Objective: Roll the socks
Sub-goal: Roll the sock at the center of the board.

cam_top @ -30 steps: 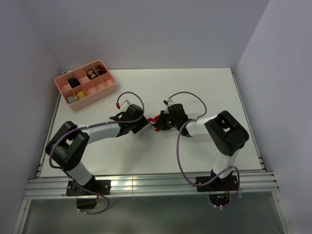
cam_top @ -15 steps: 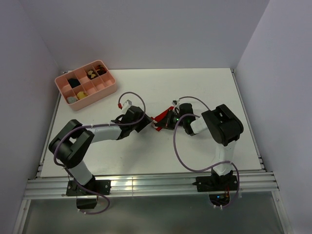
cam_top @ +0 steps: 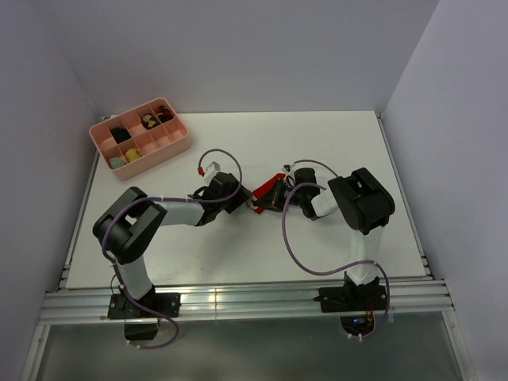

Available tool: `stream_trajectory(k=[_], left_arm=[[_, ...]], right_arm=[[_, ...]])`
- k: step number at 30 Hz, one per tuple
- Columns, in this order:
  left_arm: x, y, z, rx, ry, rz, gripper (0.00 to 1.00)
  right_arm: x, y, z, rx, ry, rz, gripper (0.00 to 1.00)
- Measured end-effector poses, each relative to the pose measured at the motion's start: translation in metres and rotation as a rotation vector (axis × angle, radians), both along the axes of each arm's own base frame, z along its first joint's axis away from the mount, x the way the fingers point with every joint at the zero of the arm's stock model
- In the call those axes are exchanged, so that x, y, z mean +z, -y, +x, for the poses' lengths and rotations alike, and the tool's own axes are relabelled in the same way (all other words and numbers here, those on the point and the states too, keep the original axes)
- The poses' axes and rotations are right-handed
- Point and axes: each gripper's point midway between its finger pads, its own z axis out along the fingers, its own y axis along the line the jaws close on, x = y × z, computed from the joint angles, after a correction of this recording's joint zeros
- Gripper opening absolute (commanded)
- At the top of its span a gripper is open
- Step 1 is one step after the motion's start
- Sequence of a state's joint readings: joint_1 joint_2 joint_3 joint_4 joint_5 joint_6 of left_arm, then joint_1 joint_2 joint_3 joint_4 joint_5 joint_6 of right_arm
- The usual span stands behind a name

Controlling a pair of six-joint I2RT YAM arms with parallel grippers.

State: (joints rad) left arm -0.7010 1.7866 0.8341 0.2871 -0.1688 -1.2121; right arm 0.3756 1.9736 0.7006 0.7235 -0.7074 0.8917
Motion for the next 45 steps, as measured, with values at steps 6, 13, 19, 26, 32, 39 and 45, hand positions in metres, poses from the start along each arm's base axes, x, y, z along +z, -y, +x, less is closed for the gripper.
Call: stream_trajectory(k=[6, 13, 19, 26, 32, 39, 45], left_arm=[[-0.003, 0.008, 0.006, -0.016, 0.009, -0.011, 0.44], [-0.010, 0.012, 0.008, -0.026, 0.009, -0.015, 0.21], [-0.010, 0.014, 0.008, -0.036, 0.003, -0.006, 0.00], [-0.008, 0.010, 0.008, -0.067, 0.001, 0.082, 0.00], [-0.007, -0.001, 0.006, -0.080, 0.010, 0.152, 0.00], [-0.008, -0.001, 0.005, -0.094, 0.018, 0.166, 0.00], [-0.007, -0.002, 0.005, -0.112, 0.026, 0.183, 0.00]], right_arm=[[0.000, 0.000, 0.000, 0.002, -0.007, 0.001, 0.00], [0.000, 0.000, -0.001, 0.009, -0.013, 0.003, 0.08], [0.004, 0.001, -0.003, 0.035, 0.022, -0.030, 0.32], [0.018, 0.019, -0.011, 0.019, 0.099, -0.192, 0.40], [0.038, 0.046, -0.005, -0.076, 0.186, -0.345, 0.39], [0.029, 0.064, 0.020, -0.149, 0.189, -0.493, 0.34], [0.008, 0.068, 0.041, -0.168, 0.154, -0.580, 0.34]])
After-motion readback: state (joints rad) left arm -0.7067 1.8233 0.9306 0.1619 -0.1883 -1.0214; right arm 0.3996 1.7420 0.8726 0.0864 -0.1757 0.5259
